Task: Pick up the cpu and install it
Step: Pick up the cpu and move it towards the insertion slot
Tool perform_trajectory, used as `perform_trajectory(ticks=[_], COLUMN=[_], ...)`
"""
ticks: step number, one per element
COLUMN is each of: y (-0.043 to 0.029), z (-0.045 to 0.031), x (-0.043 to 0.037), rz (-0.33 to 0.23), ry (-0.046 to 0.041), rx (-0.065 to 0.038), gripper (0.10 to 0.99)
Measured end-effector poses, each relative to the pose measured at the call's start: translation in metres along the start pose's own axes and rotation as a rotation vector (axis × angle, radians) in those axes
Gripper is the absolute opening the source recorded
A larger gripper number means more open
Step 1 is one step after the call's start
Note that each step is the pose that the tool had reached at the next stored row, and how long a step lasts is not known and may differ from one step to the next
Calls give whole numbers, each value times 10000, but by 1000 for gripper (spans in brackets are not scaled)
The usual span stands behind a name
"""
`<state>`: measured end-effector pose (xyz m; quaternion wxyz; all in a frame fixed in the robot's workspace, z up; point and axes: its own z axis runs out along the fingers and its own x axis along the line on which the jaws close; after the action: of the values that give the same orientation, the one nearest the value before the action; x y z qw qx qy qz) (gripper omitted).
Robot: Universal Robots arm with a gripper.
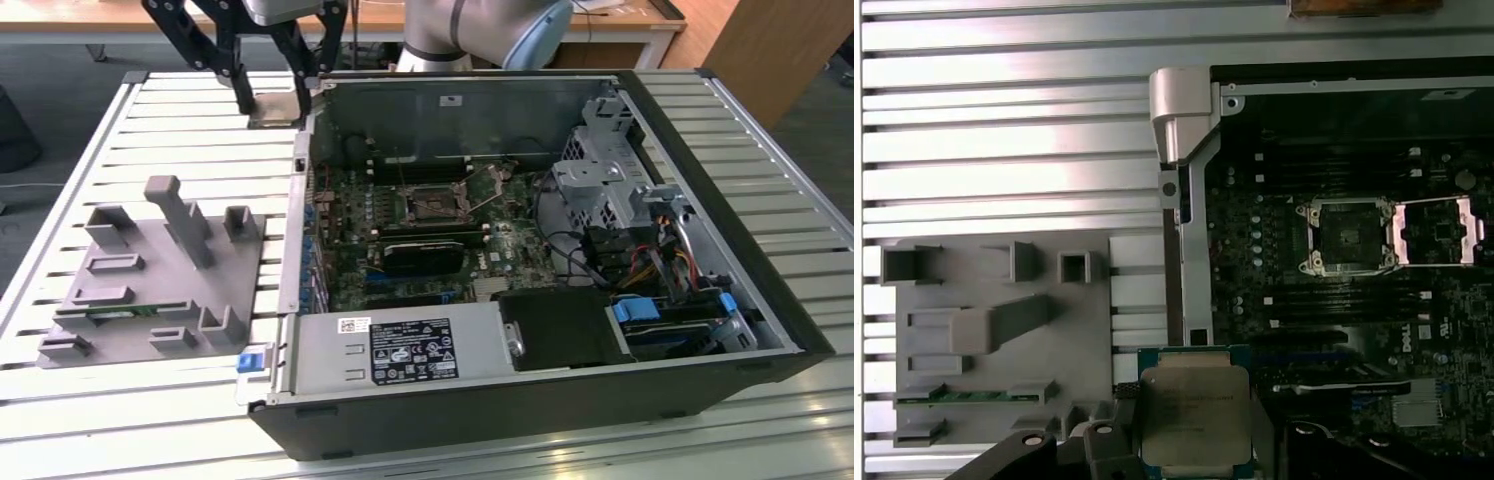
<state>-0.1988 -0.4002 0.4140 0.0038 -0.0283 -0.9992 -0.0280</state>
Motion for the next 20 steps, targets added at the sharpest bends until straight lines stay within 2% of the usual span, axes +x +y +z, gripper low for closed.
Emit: perform_trajectory(ticks=[16, 20], y=[23, 68], z=[1, 7], x=[-272, -348], rz=[0, 1], ry=[1, -1], rx=[1, -1], gripper=[525, 525])
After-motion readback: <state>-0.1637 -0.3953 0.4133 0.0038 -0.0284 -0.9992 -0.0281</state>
